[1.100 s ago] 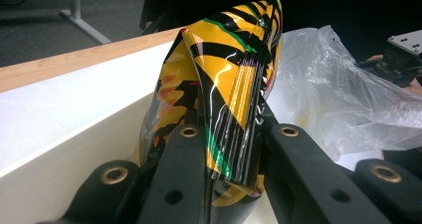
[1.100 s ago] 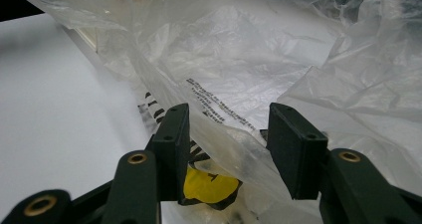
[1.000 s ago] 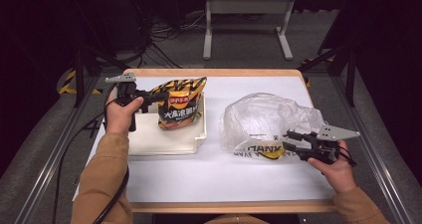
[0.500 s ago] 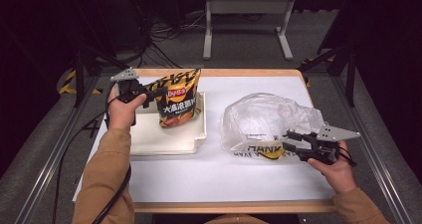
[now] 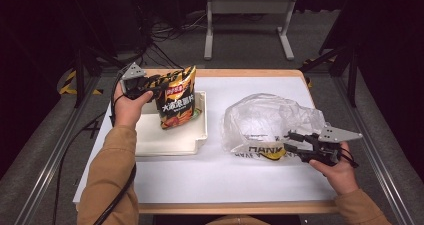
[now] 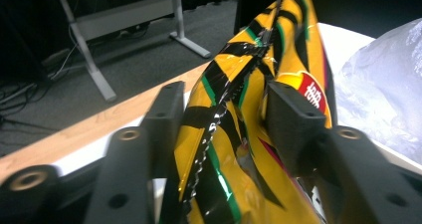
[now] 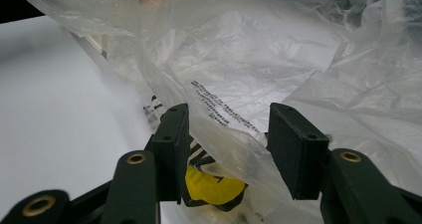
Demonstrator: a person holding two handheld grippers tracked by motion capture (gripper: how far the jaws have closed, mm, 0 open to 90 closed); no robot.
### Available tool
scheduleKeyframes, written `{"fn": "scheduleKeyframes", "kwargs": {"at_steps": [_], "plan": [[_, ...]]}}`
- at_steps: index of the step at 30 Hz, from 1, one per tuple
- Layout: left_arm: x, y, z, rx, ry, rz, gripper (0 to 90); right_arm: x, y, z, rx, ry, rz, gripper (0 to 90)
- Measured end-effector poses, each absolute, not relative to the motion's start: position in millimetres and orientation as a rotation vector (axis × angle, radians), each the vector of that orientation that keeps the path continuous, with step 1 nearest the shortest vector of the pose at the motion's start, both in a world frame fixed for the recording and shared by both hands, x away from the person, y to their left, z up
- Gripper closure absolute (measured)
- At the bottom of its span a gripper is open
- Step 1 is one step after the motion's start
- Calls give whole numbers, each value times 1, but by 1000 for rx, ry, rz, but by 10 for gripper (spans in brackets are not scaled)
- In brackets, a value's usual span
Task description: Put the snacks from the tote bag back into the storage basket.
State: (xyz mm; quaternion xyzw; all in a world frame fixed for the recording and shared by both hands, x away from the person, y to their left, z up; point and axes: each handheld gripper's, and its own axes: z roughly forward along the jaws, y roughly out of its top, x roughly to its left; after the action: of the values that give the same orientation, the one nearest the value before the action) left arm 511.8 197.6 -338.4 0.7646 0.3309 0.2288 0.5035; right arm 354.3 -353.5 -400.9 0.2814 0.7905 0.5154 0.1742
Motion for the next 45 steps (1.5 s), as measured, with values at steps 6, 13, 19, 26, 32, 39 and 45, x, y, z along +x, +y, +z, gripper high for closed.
{"fn": "scheduleKeyframes", "kwargs": {"at_steps": [6, 13, 19, 26, 32, 39, 45], "plan": [[517, 193, -338, 1851, 748, 585, 579, 354, -355, -400, 799, 2236, 1462, 523], [519, 194, -339, 1850, 780, 638, 414, 353, -356, -400, 795, 2230, 1472, 522], [514, 206, -340, 1764, 864, 622, 158, 353, -355, -400, 793, 2231, 1475, 522], [492, 210, -326, 1692, 839, 619, 69, 353, -356, -400, 796, 2227, 1478, 518], [456, 212, -320, 1671, 797, 550, 83, 353, -355, -400, 791, 2229, 1478, 517], [426, 207, -331, 1690, 744, 418, 243, 353, -354, -400, 791, 2229, 1481, 518], [417, 206, -361, 1714, 709, 340, 369, 354, -353, -400, 787, 2232, 1481, 518]]}}
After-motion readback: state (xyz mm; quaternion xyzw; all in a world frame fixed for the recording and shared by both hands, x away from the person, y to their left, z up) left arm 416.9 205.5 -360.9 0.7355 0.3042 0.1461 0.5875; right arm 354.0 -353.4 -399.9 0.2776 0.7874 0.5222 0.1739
